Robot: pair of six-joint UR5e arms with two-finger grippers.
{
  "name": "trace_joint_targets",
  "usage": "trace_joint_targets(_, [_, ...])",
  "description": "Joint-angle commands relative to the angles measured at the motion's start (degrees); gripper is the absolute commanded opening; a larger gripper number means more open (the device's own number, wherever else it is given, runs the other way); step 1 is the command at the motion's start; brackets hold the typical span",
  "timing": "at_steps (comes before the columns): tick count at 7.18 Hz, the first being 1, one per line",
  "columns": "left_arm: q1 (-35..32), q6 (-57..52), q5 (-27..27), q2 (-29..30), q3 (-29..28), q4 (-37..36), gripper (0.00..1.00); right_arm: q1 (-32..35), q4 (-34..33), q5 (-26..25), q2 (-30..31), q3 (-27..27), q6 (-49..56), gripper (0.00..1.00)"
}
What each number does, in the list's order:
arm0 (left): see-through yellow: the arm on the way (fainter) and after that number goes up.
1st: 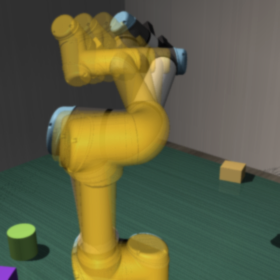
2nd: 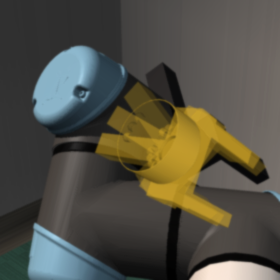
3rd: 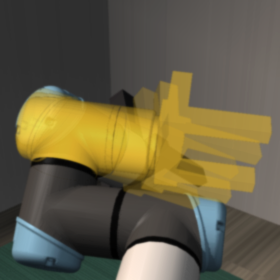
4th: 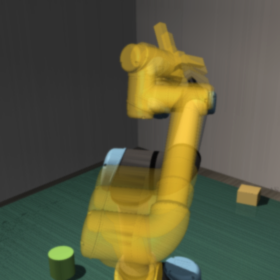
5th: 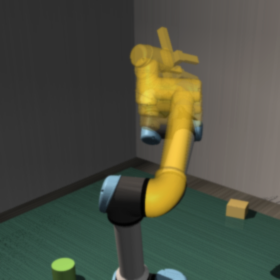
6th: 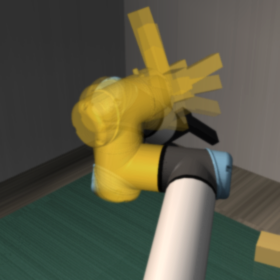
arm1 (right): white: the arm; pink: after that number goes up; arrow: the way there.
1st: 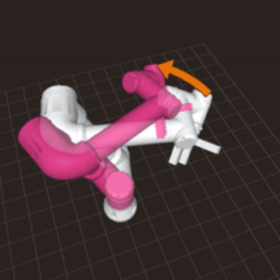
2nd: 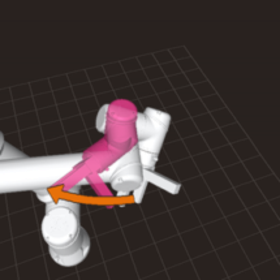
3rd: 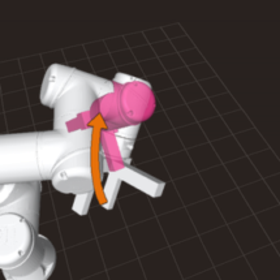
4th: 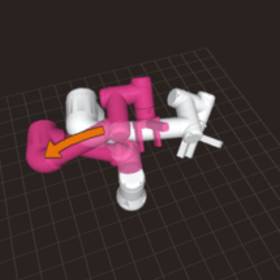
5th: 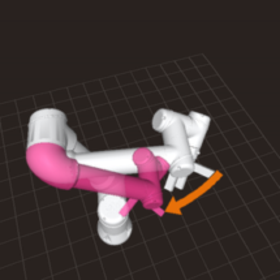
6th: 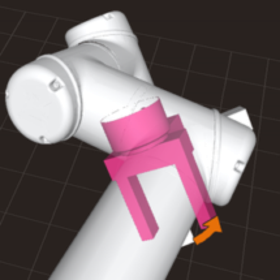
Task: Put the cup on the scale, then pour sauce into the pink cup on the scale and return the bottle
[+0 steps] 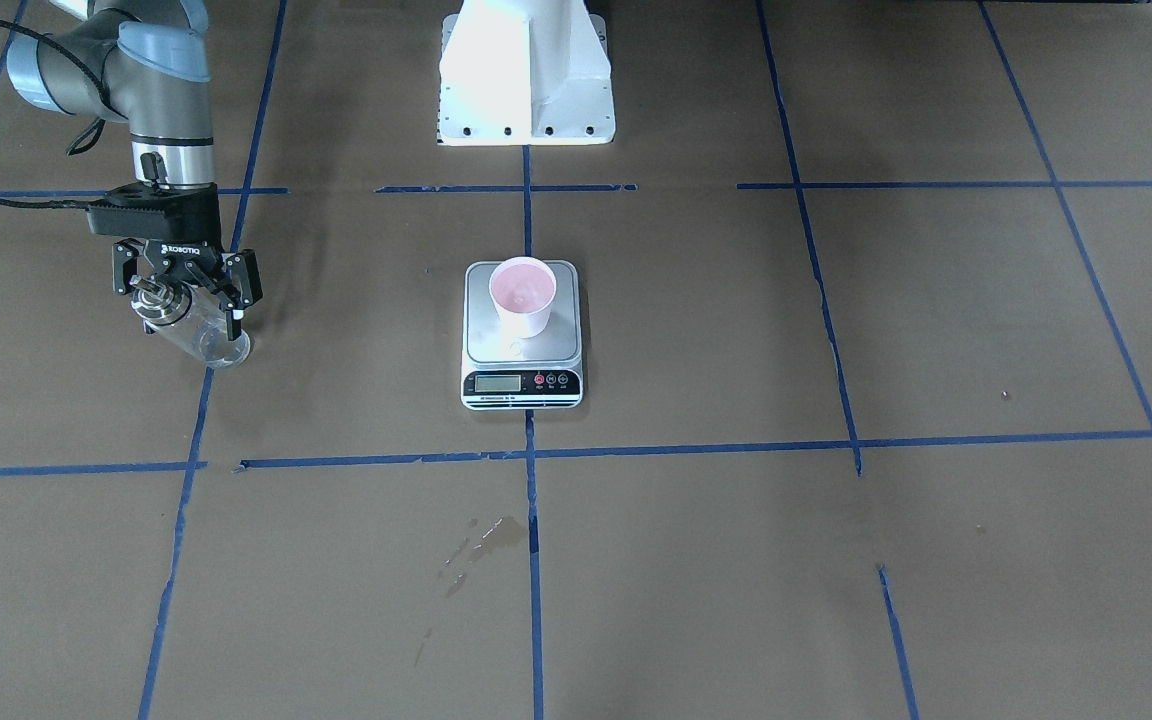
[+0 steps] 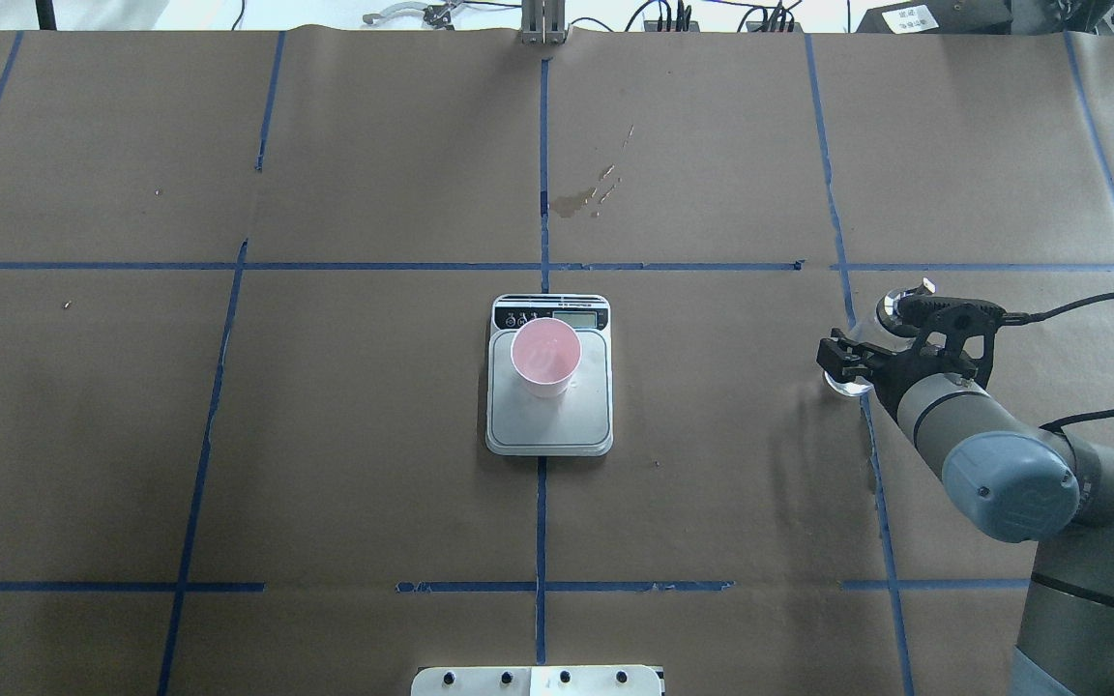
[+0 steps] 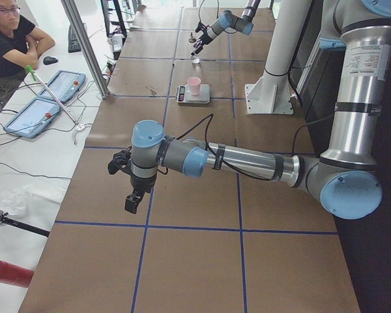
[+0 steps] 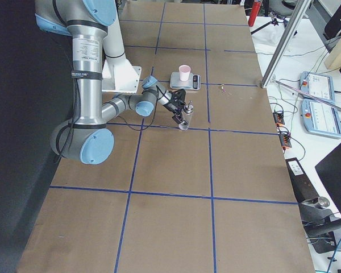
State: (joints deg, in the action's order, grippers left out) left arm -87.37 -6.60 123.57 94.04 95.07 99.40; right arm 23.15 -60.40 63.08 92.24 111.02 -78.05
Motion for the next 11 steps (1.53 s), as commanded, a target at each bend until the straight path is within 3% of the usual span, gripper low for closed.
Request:
trace_joint_targets(1, [-0.1,0.0,0.0,0.0,0.0,0.0,1.00,0.0,-0.1,1.6,0.8,2.3,-0.1,1.00])
trace_joint_targets(3, [-0.1,0.0,0.0,0.0,0.1,0.0,1.00,-0.2,-0.5,3.4,2.3,2.7,-0.1,1.00])
trace_joint_targets(6, [-0.1,0.0,0.0,0.0,-0.1,0.0,1.00,-0.4,-2.0,12.5,5.6,7.9,-0.1,1.00])
trace_joint_targets(9, [0.0,0.0,0.0,0.0,0.0,0.0,1.00,-0.4,-16.3,28.9,6.2,17.8,-0.2,1.00])
trace_joint_targets(10, [0.0,0.0,0.0,0.0,0.0,0.0,1.00,0.0,-19.3,36.7,6.3,20.4,-0.4,1.00])
trace_joint_targets(11, [0.0,-0.1,0.0,0.0,-0.1,0.0,1.00,-0.1,-20.2,41.1,6.2,22.5,-0.4,1.00])
